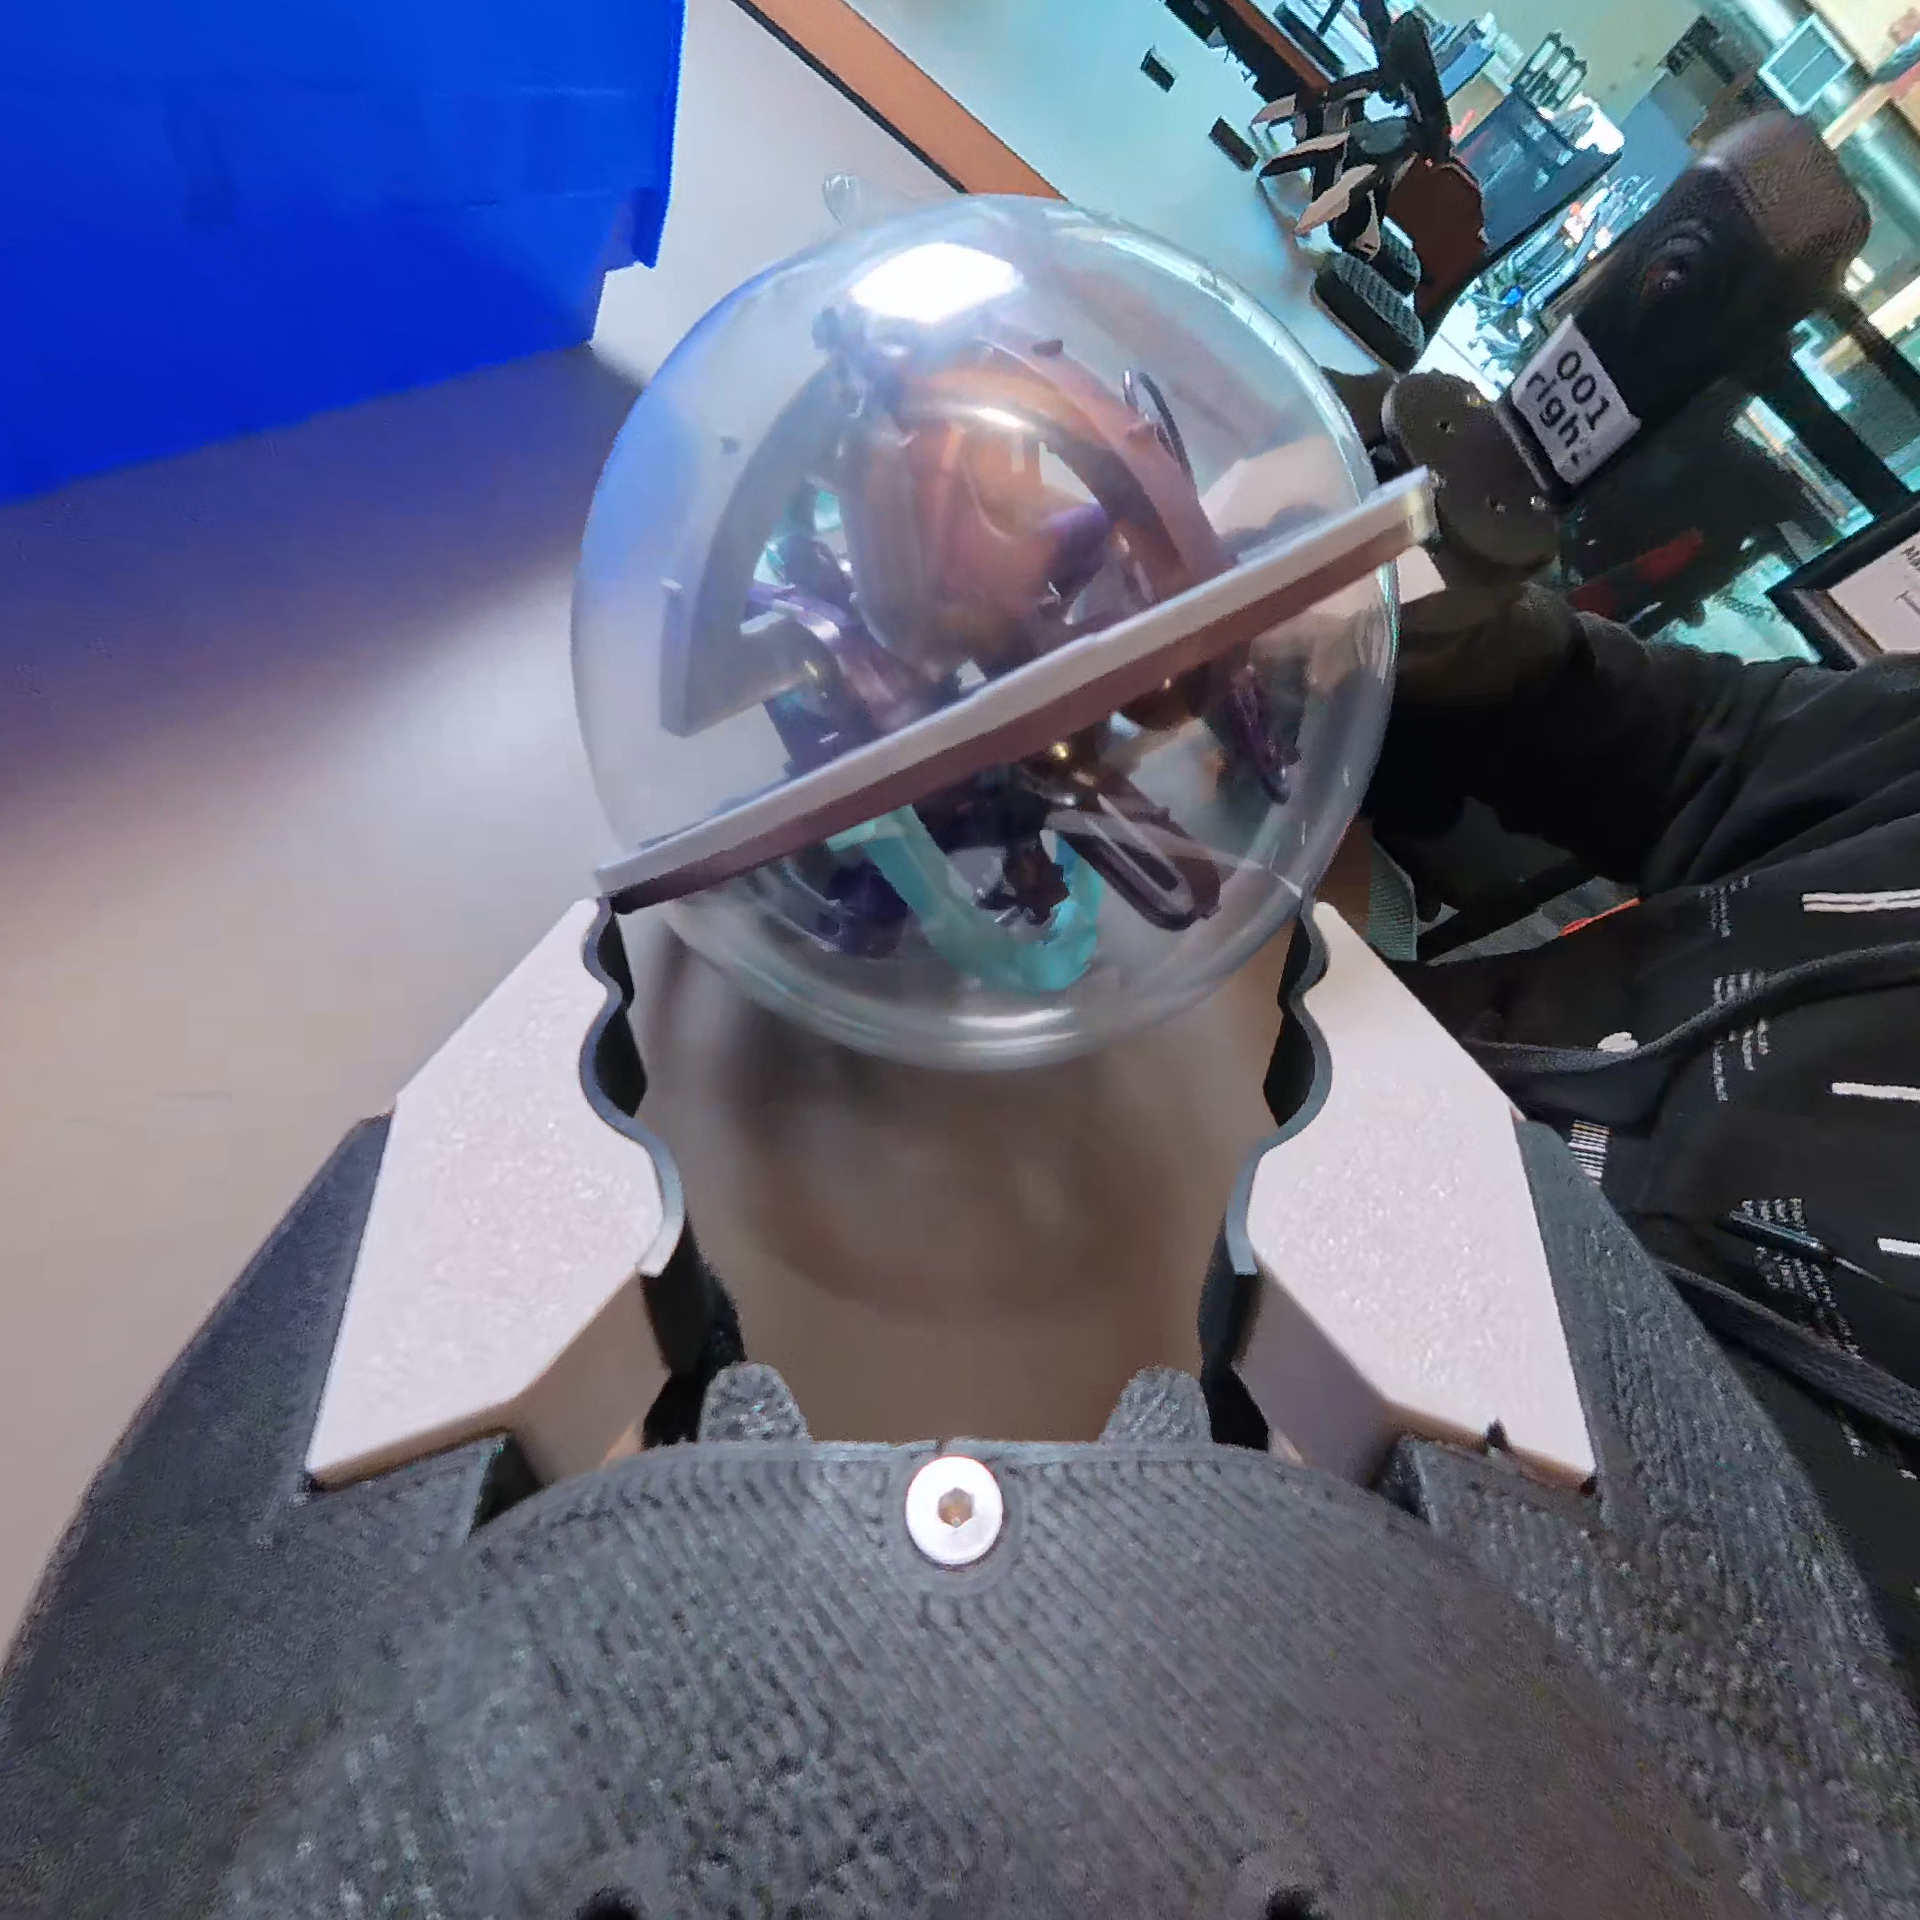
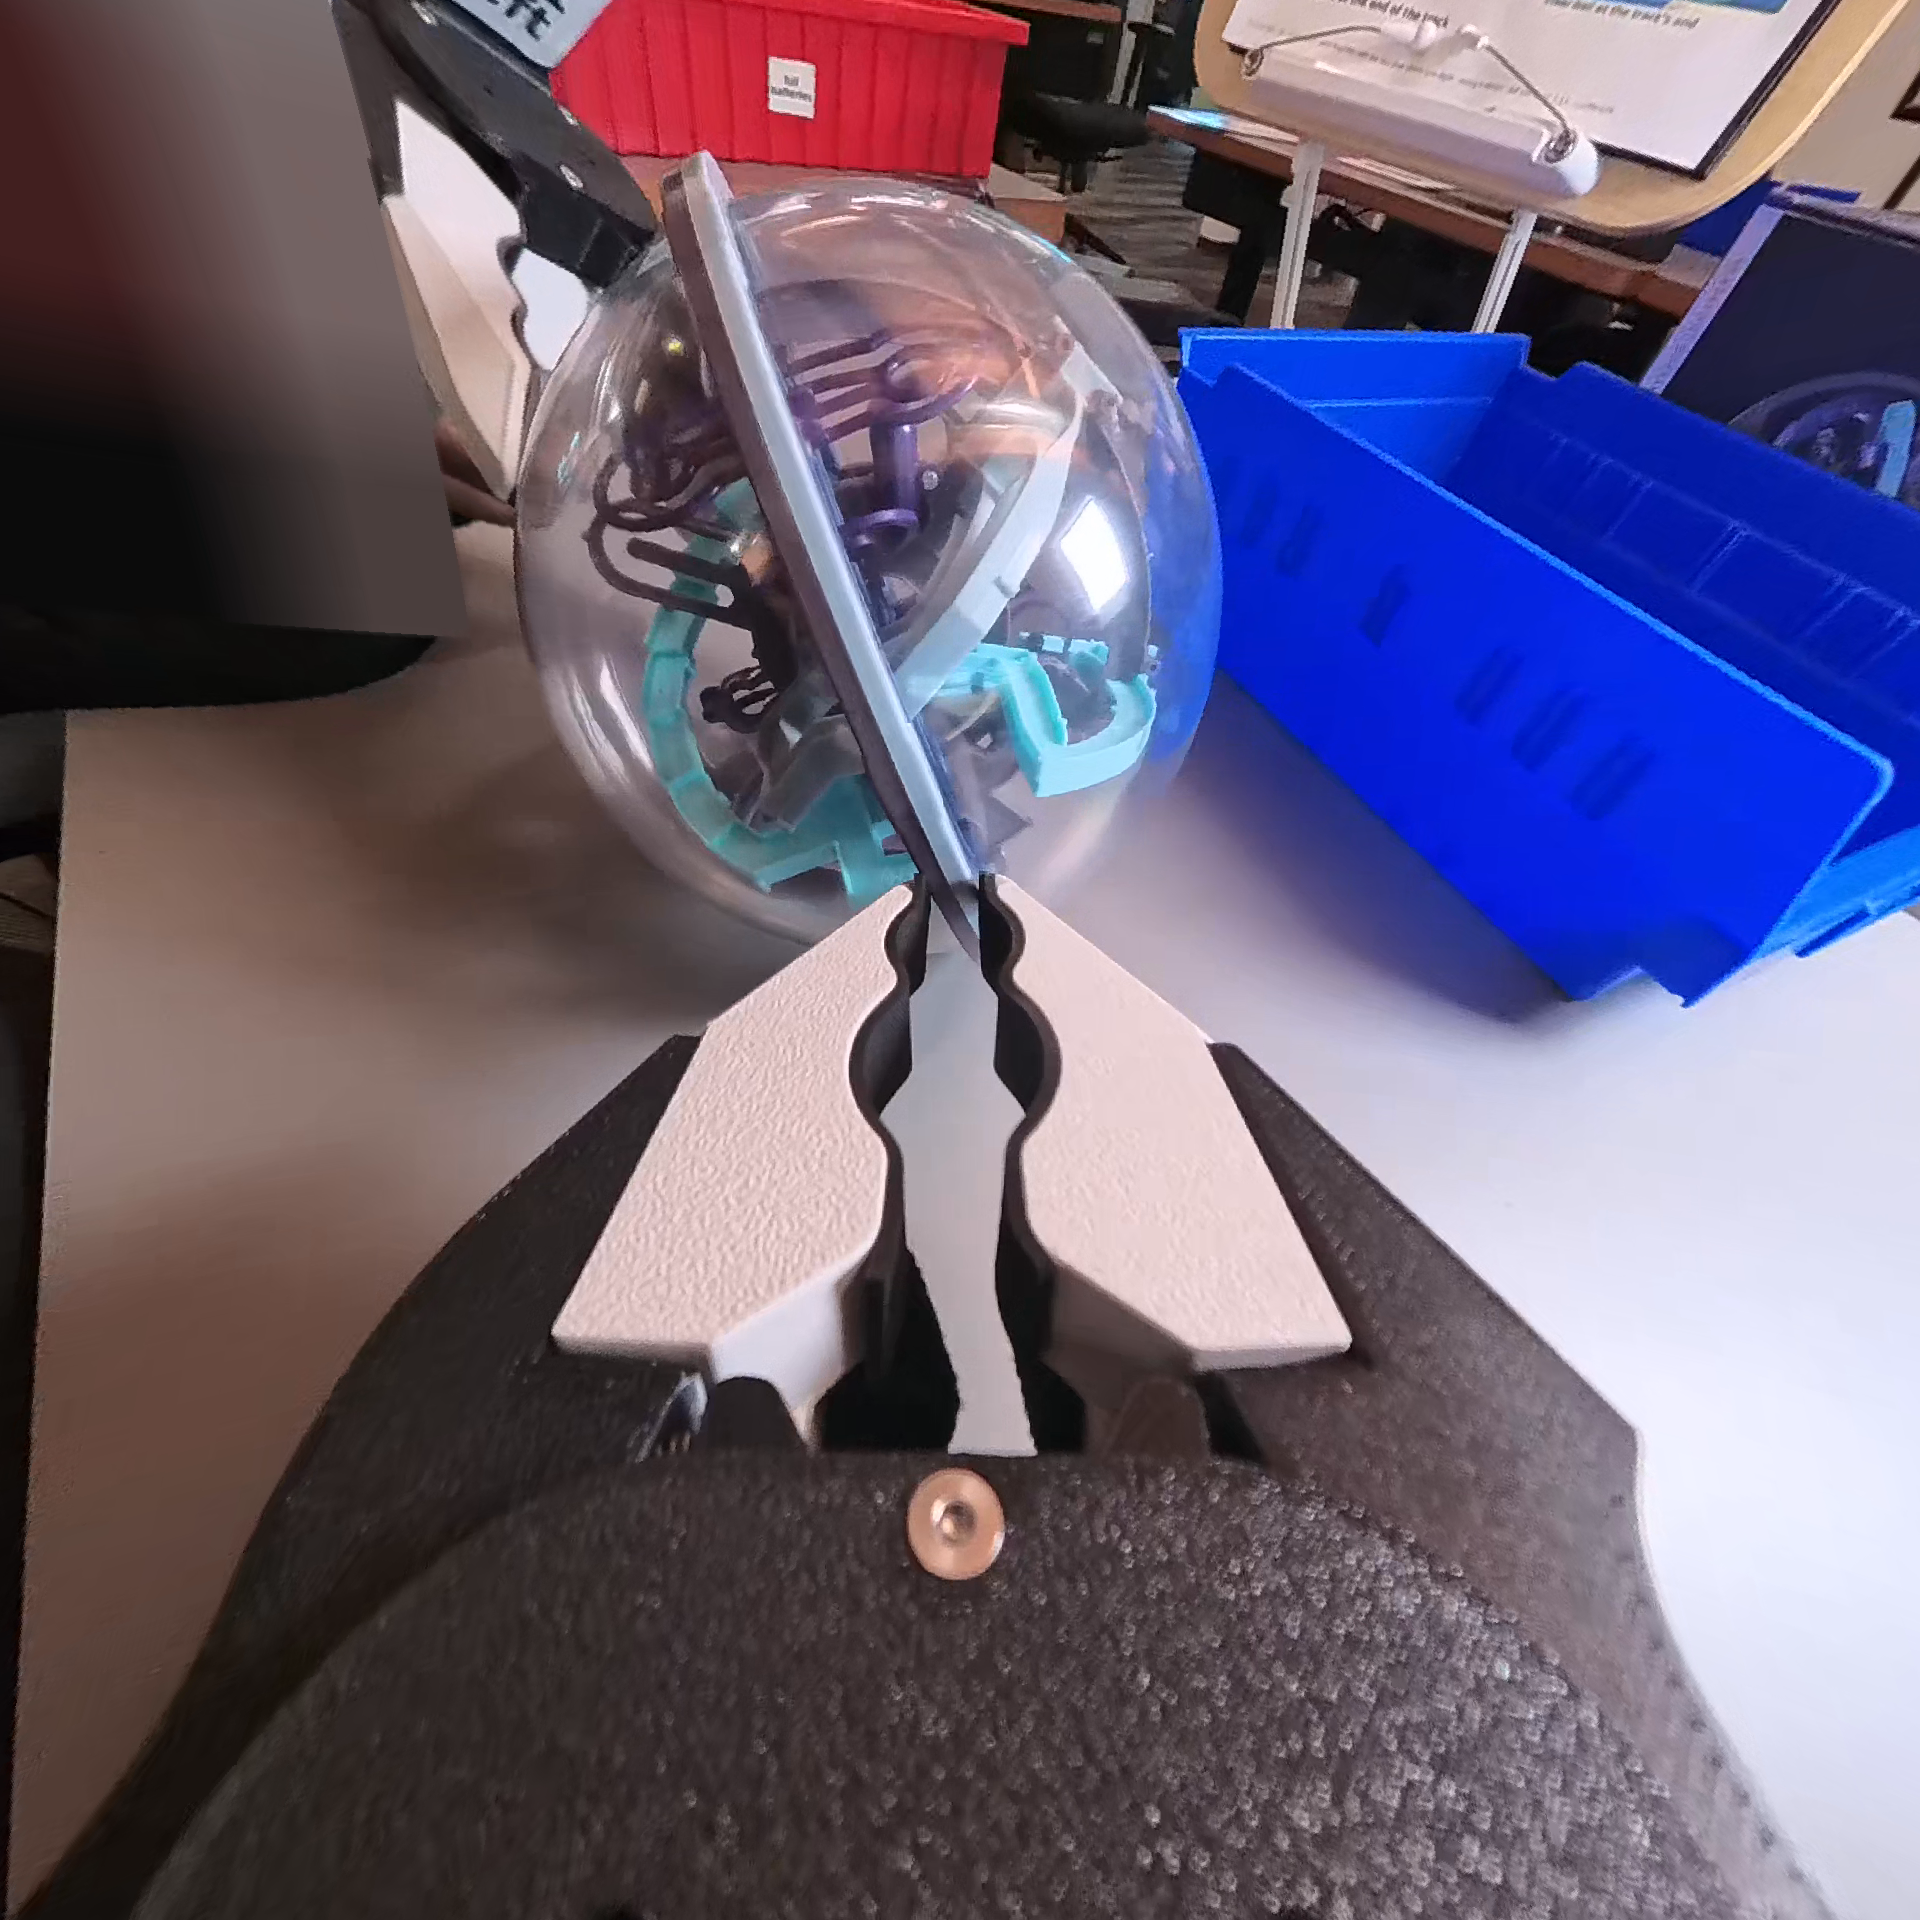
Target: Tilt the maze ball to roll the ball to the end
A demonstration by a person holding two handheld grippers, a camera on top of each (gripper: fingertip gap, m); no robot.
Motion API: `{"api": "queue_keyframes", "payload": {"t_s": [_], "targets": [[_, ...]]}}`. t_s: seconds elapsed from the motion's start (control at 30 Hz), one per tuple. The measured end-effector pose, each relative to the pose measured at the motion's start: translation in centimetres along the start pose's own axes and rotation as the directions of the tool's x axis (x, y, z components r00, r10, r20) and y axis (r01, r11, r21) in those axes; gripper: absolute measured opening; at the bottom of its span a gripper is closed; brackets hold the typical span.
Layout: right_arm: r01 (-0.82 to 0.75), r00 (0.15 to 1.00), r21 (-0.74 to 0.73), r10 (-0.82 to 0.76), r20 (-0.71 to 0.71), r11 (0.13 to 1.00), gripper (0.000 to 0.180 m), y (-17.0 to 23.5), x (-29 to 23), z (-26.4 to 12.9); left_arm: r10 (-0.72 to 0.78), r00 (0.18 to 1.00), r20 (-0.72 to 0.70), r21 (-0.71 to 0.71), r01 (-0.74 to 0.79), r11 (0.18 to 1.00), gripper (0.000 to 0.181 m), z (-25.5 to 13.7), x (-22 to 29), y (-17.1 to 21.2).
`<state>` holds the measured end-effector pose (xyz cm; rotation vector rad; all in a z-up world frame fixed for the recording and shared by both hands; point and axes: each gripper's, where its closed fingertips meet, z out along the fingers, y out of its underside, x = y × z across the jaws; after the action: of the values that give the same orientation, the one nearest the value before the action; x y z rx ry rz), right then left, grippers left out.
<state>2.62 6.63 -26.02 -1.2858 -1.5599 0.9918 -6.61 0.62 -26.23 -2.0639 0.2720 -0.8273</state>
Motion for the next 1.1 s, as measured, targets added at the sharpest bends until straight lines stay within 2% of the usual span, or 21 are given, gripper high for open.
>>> {"api": "queue_keyframes", "payload": {"t_s": [0.3, 0.57, 0.73, 1.1], "targets": [[-0.020, 0.999, -0.007, 0.020, 0.034, 1.000, 0.007, 0.2, 0.8, 0.2, 0.131, 0.990, 0.049, -0.003, -0.131, 0.991, 0.116, 0.0, -0.2, 0.9], [-0.042, 0.999, -0.041, 0.043, 0.030, 0.998, 0.008, 1.0, 1.0, 0.6, 0.159, 0.984, 0.076, 0.027, -0.161, 0.987, 0.110, -0.5, -0.2, 0.6], [-0.054, 0.998, -0.044, 0.055, 0.029, 0.998, 0.008, 0.7, 0.8, 0.9, 0.145, 0.986, 0.080, 0.038, -0.148, 0.988, 0.109, -0.8, -0.5, 0.6], [-0.063, 0.997, -0.055, 0.065, 0.035, 0.997, 0.006, -0.8, 0.1, 1.4, 0.035, 0.999, 0.012, 0.082, -0.036, 0.996, 0.124, -0.7, -1.4, -0.8]]}}
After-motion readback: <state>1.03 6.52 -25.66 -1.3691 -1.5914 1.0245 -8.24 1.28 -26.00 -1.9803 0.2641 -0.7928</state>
